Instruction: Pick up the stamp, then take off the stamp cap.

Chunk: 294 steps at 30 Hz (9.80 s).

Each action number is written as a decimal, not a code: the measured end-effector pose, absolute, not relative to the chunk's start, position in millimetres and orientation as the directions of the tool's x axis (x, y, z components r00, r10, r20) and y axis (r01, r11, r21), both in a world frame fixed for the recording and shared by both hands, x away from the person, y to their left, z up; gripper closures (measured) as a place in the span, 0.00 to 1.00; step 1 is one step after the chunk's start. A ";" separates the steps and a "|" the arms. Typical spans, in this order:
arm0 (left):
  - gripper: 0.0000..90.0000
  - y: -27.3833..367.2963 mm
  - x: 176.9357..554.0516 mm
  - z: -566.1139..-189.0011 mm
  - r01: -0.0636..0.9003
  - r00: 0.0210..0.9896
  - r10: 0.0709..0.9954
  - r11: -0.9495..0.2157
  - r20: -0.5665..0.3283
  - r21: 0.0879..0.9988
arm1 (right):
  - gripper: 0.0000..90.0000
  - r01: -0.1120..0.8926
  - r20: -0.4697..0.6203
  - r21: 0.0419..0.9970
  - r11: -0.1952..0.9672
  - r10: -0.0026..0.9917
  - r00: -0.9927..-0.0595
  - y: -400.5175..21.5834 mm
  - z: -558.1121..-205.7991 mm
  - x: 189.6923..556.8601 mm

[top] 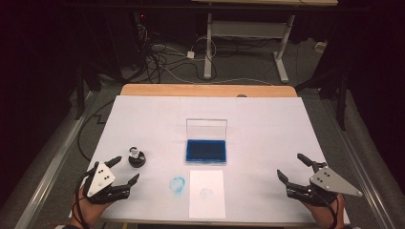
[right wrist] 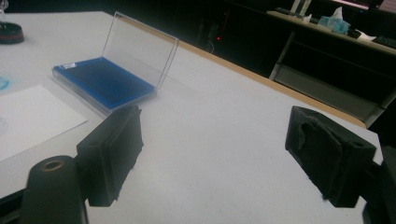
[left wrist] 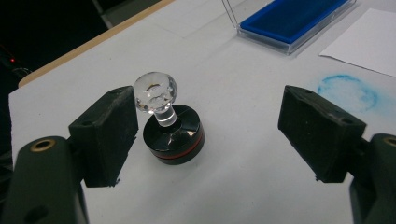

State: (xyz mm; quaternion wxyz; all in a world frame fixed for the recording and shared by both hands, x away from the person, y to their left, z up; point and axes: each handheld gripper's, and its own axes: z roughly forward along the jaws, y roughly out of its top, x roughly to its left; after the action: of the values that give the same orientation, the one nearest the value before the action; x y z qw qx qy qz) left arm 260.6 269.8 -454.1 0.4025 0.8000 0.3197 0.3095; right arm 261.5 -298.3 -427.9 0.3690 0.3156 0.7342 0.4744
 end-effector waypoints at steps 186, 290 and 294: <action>0.60 259.2 313.4 -435.6 0.305 0.654 0.749 -0.383 0.100 0.872 | 0.26 0.132 -0.294 0.867 0.481 0.706 -0.644 -270.5 -438.2 267.4; 0.60 84.7 303.0 -414.5 0.139 0.902 0.429 -0.372 0.037 0.918 | 0.35 0.149 -0.103 0.884 0.442 0.497 -0.862 -122.4 -453.6 307.7; 0.60 84.9 303.4 -414.9 0.143 0.903 0.430 -0.368 0.031 0.919 | 0.38 0.161 -0.084 0.885 0.437 0.490 -0.868 -123.3 -453.9 307.8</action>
State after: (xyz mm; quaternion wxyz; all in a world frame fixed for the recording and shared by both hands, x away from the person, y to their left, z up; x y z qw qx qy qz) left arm 303.4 84.9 -414.9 0.5341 0.8161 0.1755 0.1340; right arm 307.8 -123.3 -453.9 0.1667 0.1958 0.8312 0.4930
